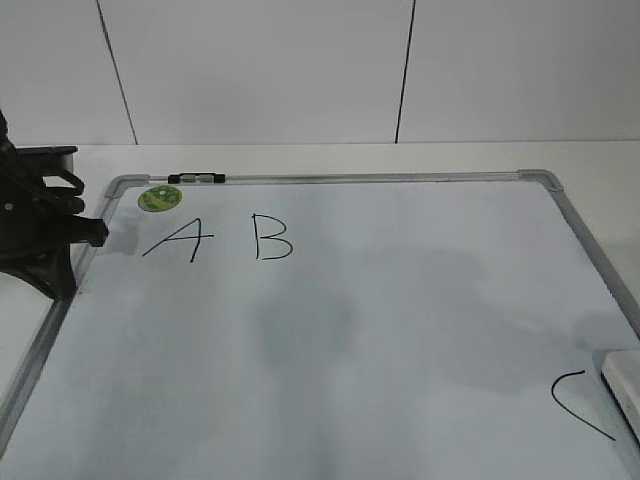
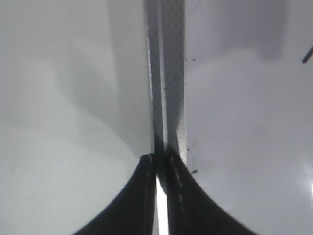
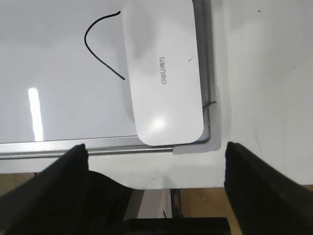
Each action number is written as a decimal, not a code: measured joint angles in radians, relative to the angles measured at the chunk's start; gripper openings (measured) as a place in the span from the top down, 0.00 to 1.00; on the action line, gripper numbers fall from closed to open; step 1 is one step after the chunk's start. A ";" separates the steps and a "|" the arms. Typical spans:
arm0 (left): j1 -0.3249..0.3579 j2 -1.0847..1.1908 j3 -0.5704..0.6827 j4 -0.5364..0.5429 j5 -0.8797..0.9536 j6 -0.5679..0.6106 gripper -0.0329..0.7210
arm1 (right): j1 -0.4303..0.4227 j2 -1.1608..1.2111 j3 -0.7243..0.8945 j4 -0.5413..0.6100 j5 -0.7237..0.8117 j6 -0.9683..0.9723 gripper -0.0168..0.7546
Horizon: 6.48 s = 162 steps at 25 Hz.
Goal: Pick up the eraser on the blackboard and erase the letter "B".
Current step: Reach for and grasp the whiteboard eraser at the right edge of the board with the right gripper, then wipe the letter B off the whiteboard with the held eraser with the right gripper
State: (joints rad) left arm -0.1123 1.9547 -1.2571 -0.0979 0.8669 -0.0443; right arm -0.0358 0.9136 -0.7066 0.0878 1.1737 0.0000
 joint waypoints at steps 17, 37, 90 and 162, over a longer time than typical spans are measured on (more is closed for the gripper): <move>0.000 0.000 0.000 0.000 0.000 0.000 0.93 | 0.000 0.352 -0.001 0.000 -0.173 -0.076 0.11; 0.000 0.000 0.000 0.000 0.000 -0.002 0.93 | 0.015 0.527 -0.010 -0.010 -0.267 -0.094 0.11; 0.000 0.000 0.000 0.000 0.000 -0.002 0.93 | 0.036 0.577 -0.070 -0.037 -0.197 -0.101 0.28; 0.000 0.000 -0.002 -0.006 0.012 -0.002 0.93 | 0.612 1.523 -1.549 -0.080 0.060 0.077 0.29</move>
State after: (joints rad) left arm -0.1123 1.9547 -1.2593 -0.1036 0.8786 -0.0460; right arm 0.5764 2.4364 -2.2561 0.0082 1.2340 0.0768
